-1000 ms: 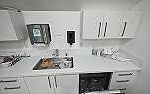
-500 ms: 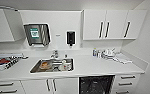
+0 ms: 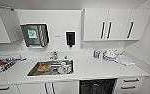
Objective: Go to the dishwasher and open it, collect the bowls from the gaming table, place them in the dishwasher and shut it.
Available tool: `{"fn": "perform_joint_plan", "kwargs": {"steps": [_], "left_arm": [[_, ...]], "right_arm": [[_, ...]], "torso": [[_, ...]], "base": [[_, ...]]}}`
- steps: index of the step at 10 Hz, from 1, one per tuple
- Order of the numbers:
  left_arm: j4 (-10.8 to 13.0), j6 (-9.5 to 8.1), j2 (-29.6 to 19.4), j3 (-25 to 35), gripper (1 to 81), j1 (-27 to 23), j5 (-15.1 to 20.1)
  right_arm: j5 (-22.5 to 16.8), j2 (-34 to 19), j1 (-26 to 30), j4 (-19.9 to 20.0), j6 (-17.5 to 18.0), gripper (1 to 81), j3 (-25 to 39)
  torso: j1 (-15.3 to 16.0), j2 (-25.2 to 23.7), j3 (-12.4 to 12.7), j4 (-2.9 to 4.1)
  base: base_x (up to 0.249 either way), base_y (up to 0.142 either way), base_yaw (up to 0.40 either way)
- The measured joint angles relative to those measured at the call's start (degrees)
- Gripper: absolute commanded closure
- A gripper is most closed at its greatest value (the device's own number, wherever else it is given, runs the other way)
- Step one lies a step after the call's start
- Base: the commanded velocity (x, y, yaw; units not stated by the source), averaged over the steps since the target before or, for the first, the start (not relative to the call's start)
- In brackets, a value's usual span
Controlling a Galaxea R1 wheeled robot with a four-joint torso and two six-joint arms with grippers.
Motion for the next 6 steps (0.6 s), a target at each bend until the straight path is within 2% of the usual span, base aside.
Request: {"fn": "perform_joint_plan", "kwargs": {"steps": [6], "left_arm": [[0.00,0.00,0.00,0.00,81.1,-0.01,0.00]], "right_arm": [[0.05,0.01,0.01,0.00,-0.02,81.1,0.00]], "torso": [[0.01,0.00,0.00,0.00]], "base": [[0.132,0.000,0.000]]}}
